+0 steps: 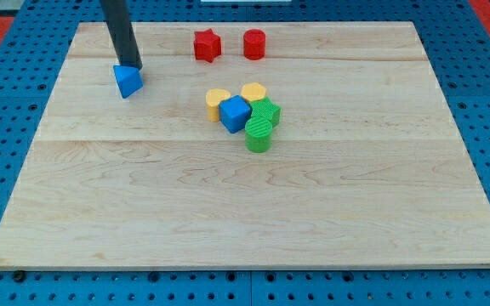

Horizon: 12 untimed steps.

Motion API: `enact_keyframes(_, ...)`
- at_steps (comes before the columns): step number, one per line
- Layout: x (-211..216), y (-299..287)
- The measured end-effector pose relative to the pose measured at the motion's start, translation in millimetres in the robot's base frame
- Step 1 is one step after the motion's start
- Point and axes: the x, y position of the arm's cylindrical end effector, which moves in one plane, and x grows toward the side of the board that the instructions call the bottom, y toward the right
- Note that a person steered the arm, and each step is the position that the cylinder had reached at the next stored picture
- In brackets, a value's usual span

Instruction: Slide the blue triangle to the blue cube

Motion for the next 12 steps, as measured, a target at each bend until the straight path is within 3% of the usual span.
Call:
enact_keyframes(6,140,-31)
enact_keyframes(10,151,68)
enact_keyframes(12,191,70)
